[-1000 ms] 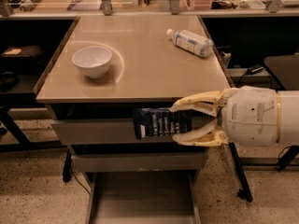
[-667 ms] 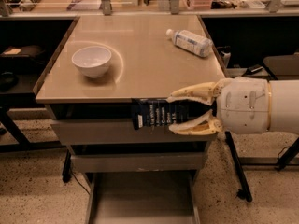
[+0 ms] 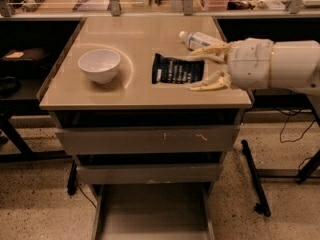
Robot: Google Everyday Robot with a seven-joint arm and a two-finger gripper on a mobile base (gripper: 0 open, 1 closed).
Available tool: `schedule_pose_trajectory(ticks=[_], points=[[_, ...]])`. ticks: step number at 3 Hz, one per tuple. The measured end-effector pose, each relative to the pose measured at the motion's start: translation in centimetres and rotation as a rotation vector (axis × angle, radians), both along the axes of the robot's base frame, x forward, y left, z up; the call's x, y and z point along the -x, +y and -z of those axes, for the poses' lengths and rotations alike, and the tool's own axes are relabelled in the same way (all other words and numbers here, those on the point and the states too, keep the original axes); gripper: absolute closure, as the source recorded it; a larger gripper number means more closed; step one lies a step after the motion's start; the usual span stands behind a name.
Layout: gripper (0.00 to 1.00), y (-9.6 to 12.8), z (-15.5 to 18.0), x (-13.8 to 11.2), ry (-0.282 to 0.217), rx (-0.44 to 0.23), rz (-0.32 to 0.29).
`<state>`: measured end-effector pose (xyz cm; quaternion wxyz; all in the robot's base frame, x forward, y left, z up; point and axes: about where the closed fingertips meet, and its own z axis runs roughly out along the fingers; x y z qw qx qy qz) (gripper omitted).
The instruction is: Pick rxbar blueberry from bottom drawer and place on counter
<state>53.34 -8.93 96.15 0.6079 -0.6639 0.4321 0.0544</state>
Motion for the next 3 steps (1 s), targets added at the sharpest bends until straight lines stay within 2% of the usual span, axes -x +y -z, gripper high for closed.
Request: schedule_pose_trajectory(ticks=[1,2,3], points=[[1.0,0.7,1.5,-4.1,0.118,-0.036,0.084],[1.0,0.8,3.5,-5.9,0.195,-0.087,0.191],[1.0,0.8,3.5,-5.9,0.195,-0.087,0.191]])
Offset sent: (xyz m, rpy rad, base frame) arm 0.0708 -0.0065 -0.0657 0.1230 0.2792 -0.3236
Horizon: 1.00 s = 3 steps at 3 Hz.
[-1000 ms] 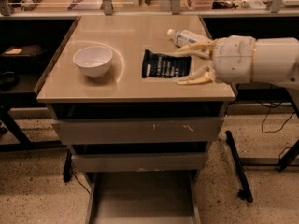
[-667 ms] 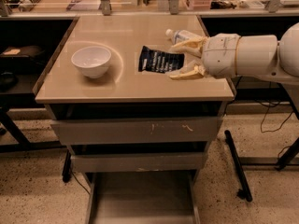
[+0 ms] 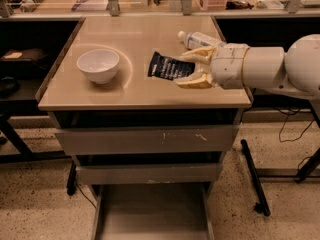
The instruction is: Pick rxbar blueberry from bottom drawer and place on counter
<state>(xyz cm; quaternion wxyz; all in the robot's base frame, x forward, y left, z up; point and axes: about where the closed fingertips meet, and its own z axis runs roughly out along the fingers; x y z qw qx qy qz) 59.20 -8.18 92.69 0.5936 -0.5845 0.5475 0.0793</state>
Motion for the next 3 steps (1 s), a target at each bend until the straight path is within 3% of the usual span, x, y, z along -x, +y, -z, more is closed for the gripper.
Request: schedule_pose_trajectory(ticks=[1,2,3], points=[[1.0,-0.8,0.3,-1.4,0.034,-0.043,0.093],[1.0,-3.3,1.6,-6.0,0.092,-0.099,0.296],[1.0,-5.1,3.6,-9.7,0.168,-0.155,0.431]])
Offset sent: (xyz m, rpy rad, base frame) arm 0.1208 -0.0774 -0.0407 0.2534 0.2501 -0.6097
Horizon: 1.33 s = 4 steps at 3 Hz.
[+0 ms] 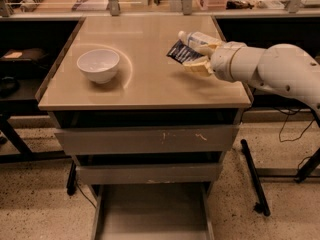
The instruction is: Pick rxbar blueberry from bottom drawer and place on counter
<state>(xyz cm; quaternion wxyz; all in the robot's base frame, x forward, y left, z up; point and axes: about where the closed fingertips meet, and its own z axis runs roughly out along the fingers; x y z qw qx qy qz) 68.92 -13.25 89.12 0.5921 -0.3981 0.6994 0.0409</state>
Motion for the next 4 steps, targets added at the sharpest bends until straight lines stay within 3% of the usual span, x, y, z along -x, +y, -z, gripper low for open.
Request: schedule_pose_trajectory(ticks=[1,2,3,4], points=[[1.0,-1.4,1.5,-2.0,0.073,-0.07,0.093],[1.0,-0.8,3.3,-4.3,0.148,-0.128,0.102],[1.0,2.2,4.8,-6.1,0.21,-0.131,0.017],[0.82,2.6,4.7,-6.2,0.218,-0.13,0.002]])
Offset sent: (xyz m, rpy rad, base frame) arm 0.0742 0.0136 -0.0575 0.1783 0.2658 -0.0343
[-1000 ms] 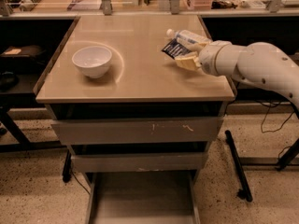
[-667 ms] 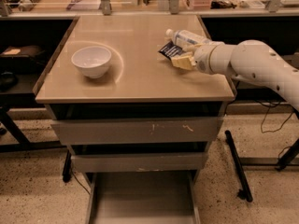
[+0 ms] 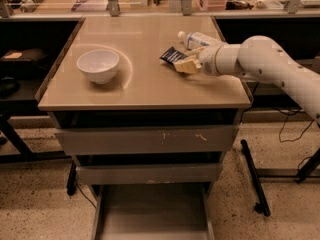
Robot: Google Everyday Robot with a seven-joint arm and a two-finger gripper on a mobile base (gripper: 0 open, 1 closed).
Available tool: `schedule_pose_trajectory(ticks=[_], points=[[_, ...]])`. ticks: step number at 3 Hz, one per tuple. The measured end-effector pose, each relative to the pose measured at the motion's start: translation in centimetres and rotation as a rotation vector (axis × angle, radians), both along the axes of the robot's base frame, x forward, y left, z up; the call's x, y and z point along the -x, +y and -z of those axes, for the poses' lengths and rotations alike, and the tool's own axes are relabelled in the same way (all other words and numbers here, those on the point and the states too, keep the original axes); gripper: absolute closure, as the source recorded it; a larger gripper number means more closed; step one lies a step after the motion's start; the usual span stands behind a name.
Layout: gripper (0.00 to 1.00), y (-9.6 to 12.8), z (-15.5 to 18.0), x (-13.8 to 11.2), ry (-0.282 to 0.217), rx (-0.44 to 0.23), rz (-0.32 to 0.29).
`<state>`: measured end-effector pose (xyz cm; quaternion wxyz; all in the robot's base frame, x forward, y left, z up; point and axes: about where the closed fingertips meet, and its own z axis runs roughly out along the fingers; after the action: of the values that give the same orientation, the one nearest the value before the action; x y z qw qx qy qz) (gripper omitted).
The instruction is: Pick rxbar blueberry from bottom drawer and place on counter
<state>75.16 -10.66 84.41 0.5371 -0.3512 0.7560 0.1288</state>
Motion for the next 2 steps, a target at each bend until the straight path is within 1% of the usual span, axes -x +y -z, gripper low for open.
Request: schedule_pose_trajectory(ticks=[2], points=[[0.34,0.02,0.01,0.0,0.0,0.0,0.0]])
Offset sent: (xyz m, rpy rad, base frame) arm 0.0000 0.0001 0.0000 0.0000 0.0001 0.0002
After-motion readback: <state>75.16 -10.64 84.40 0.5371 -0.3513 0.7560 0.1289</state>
